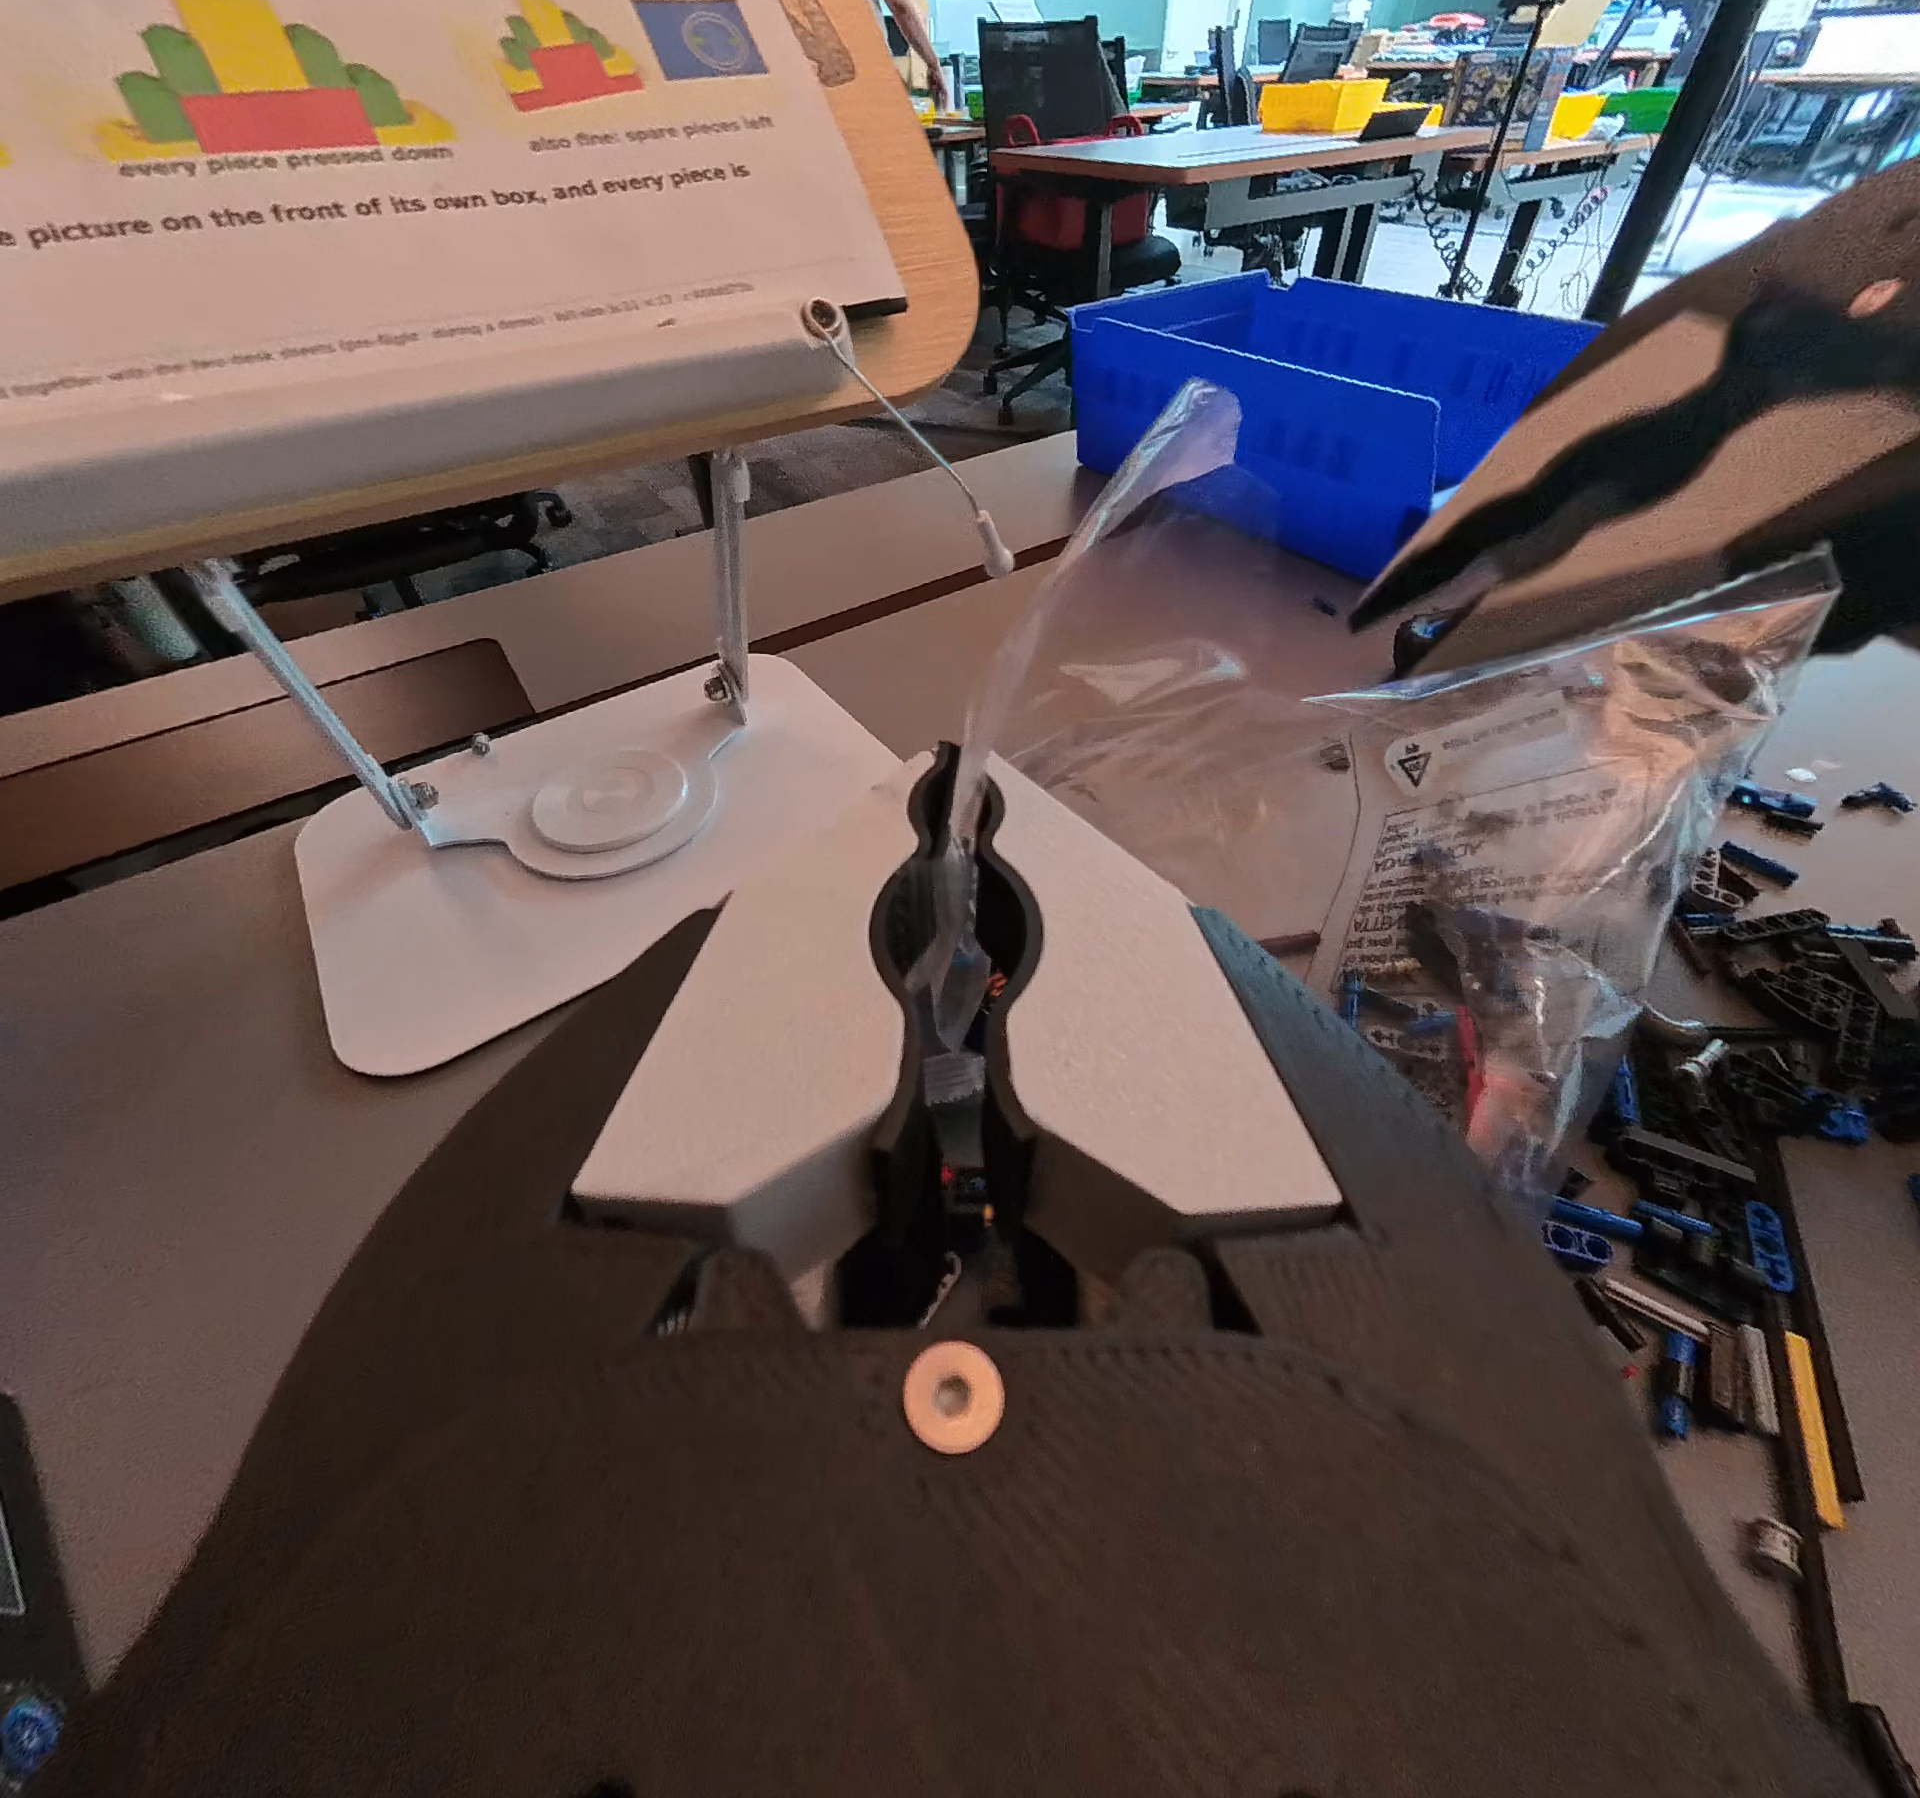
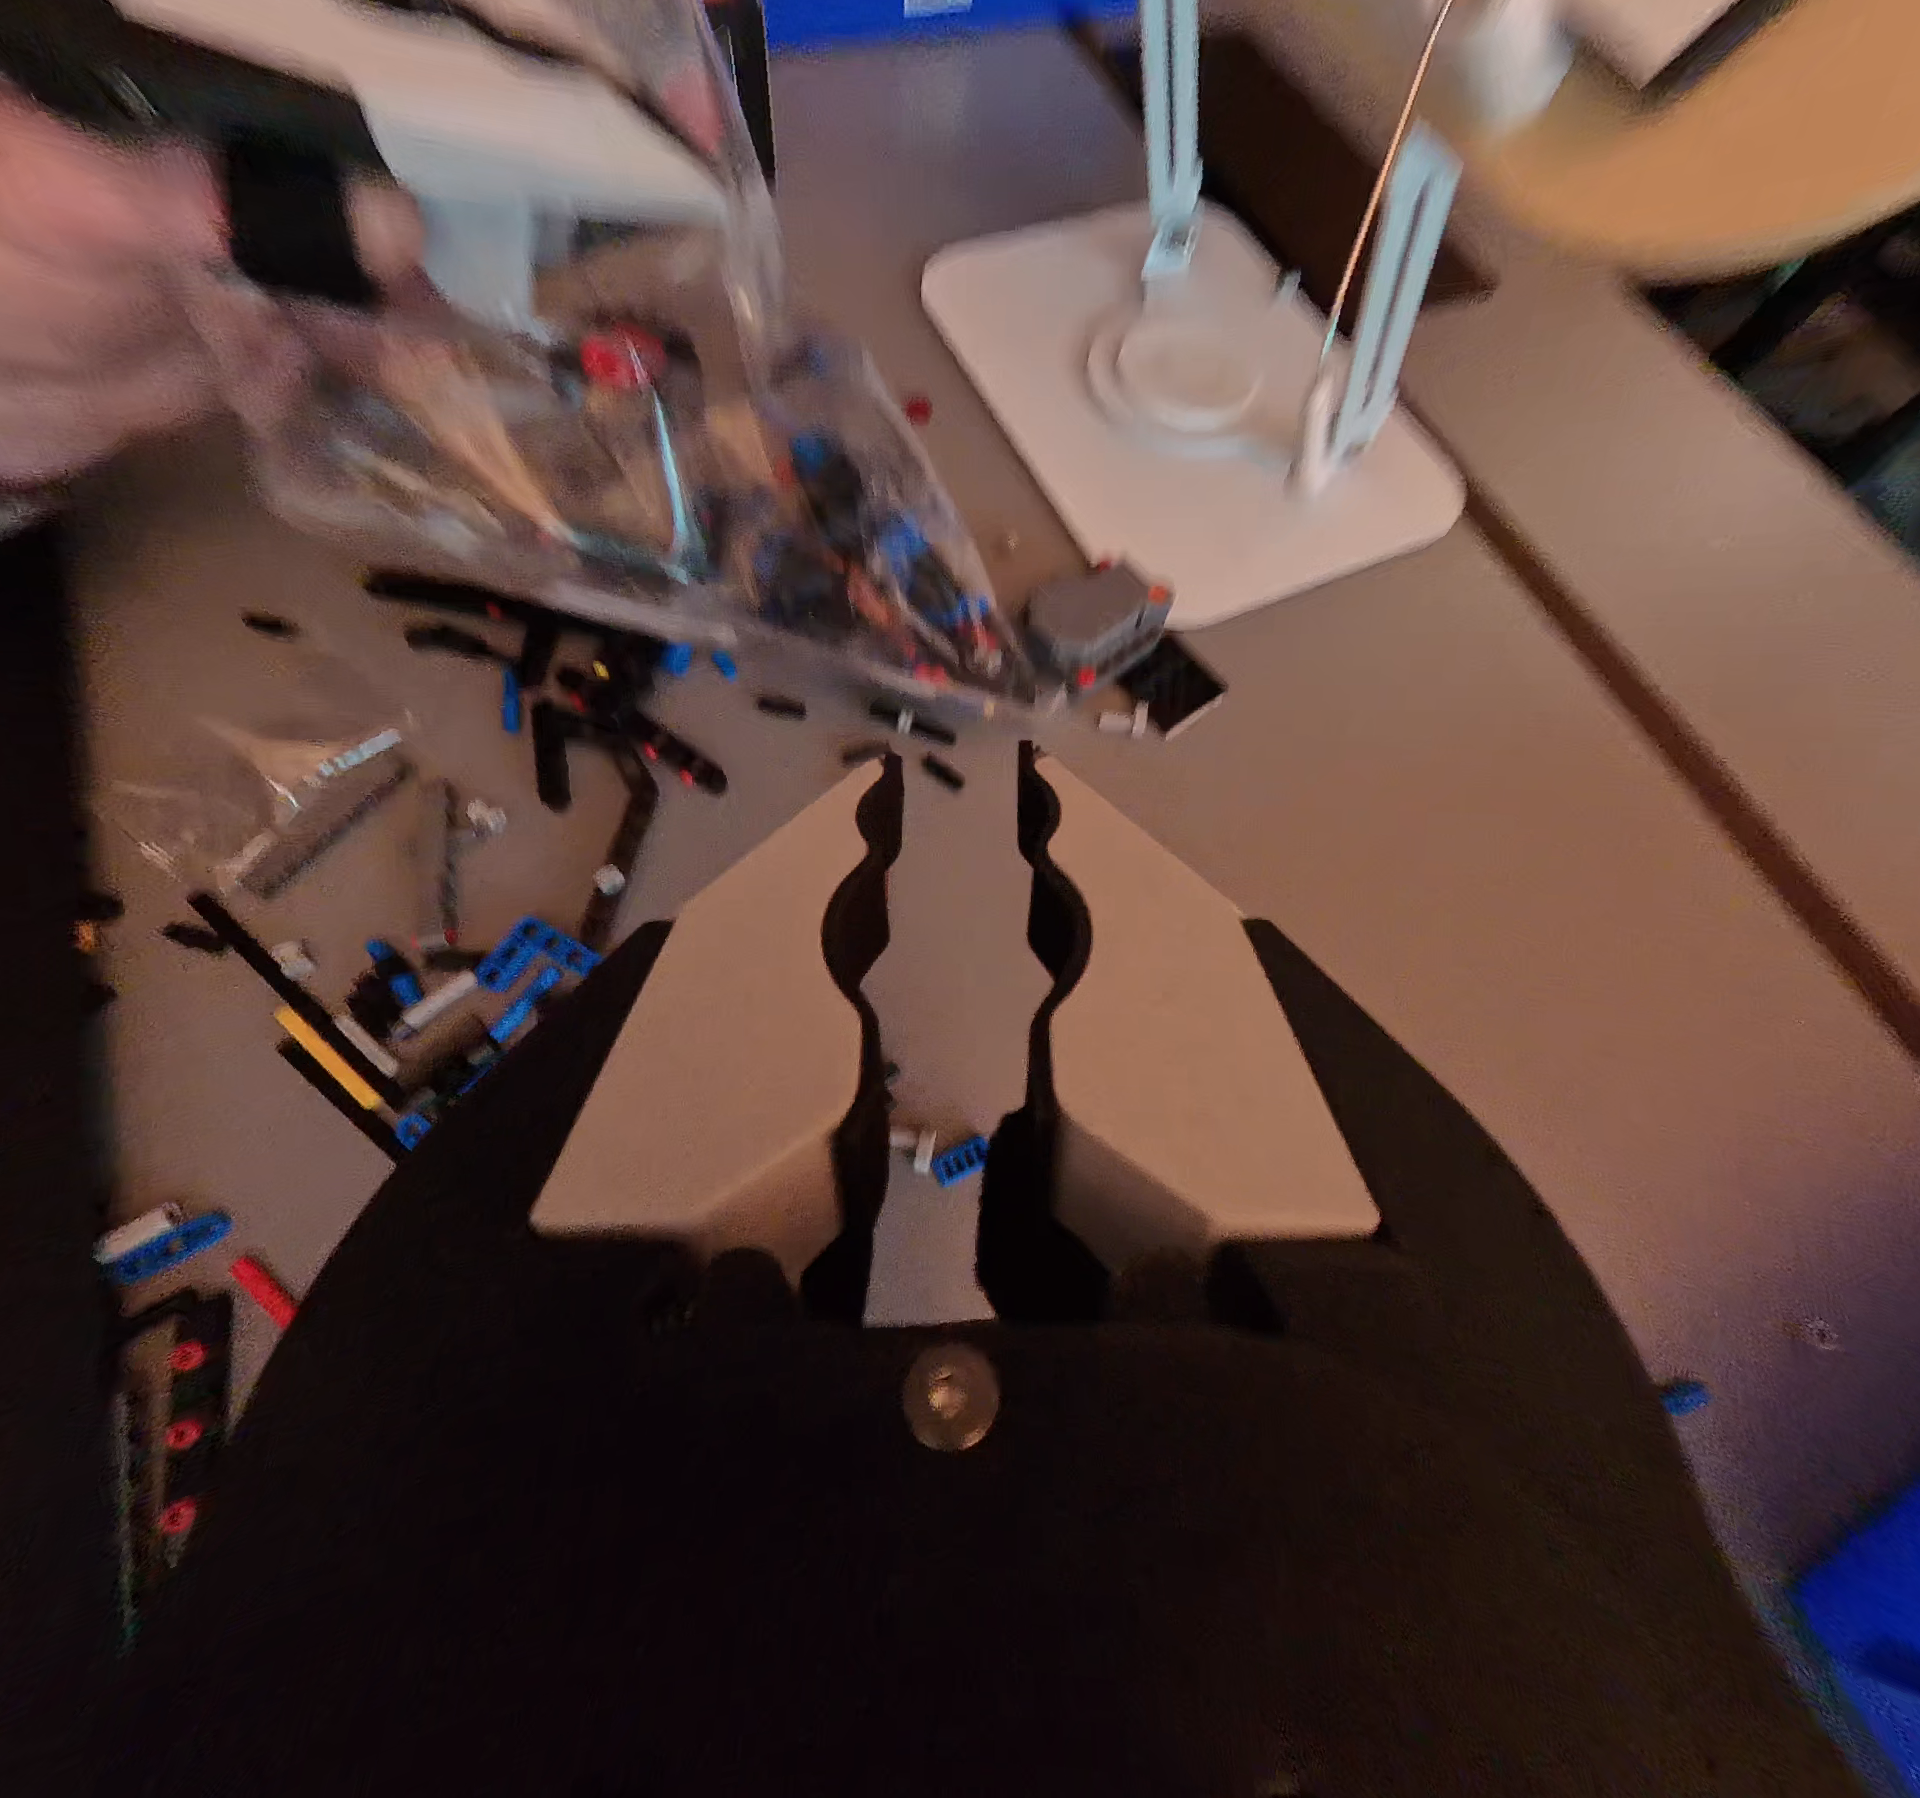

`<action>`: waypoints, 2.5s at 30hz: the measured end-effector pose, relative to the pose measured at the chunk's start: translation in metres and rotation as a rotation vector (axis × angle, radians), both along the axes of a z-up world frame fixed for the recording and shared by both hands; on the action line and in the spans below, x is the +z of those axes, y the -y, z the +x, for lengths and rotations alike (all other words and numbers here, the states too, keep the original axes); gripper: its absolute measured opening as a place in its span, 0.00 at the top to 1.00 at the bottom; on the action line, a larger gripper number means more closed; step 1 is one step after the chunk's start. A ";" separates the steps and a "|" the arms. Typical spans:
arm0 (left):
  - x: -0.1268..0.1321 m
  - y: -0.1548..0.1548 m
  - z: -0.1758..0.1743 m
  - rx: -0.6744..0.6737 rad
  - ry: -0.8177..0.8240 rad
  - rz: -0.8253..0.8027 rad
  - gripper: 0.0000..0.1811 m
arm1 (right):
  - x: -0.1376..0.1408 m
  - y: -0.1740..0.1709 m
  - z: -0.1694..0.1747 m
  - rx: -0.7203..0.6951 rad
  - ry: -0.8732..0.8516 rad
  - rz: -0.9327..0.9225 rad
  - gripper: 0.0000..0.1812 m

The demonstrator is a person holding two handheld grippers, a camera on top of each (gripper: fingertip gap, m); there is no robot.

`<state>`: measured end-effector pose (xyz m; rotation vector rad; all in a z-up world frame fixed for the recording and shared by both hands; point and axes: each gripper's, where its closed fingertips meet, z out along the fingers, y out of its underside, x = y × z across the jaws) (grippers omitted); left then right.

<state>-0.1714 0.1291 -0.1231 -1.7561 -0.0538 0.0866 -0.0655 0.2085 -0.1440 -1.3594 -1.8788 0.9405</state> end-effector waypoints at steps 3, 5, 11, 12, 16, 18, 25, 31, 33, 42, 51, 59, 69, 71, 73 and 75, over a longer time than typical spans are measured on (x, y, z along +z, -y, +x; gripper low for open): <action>0.001 0.003 -0.005 0.015 0.016 0.009 1.00 | -0.043 0.001 -0.008 0.019 0.125 -0.030 0.86; 0.001 0.004 -0.007 0.017 0.022 0.013 1.00 | -0.071 0.010 -0.010 0.055 0.240 -0.026 0.83; 0.003 0.004 -0.002 0.000 0.016 0.019 1.00 | -0.113 0.016 -0.014 0.066 0.387 0.073 1.00; 0.003 0.004 -0.001 -0.002 0.014 0.018 1.00 | -0.113 0.015 -0.013 0.063 0.392 0.076 1.00; 0.004 0.003 0.001 -0.011 0.012 0.019 1.00 | -0.075 0.005 -0.004 0.032 0.317 0.137 1.00; 0.004 0.002 0.002 -0.015 0.010 0.019 1.00 | -0.019 0.010 -0.003 0.022 0.145 0.092 1.00; 0.002 0.000 0.007 -0.027 0.001 0.010 1.00 | 0.099 0.069 0.003 0.165 -0.177 0.126 1.00; 0.003 0.000 0.009 -0.039 -0.004 0.018 1.00 | 0.095 0.112 -0.007 0.309 -0.238 0.136 0.93; 0.004 -0.001 0.012 -0.051 -0.014 0.018 1.00 | 0.077 0.110 -0.014 0.289 -0.143 0.196 0.99; 0.004 0.004 -0.003 0.007 0.022 0.026 1.00 | 0.047 0.001 -0.027 -0.056 -0.170 -0.008 0.94; 0.004 0.003 -0.002 0.001 0.026 0.028 1.00 | -0.093 0.009 -0.052 0.098 0.232 0.086 0.88; 0.004 0.002 0.001 -0.008 0.024 0.027 1.00 | -0.113 0.012 -0.048 0.117 0.326 0.062 0.98; 0.005 0.000 0.004 -0.020 0.017 0.034 1.00 | 0.084 0.044 -0.017 0.160 -0.194 0.040 0.99; 0.004 -0.001 0.005 -0.021 0.008 0.032 1.00 | 0.096 0.076 -0.021 0.251 -0.216 0.071 0.99; 0.004 0.000 0.005 -0.021 0.004 0.034 1.00 | 0.083 0.095 -0.032 0.292 -0.155 0.109 0.97; 0.004 0.001 0.003 -0.014 0.004 0.034 1.00 | 0.067 0.095 -0.042 0.266 -0.114 0.149 0.87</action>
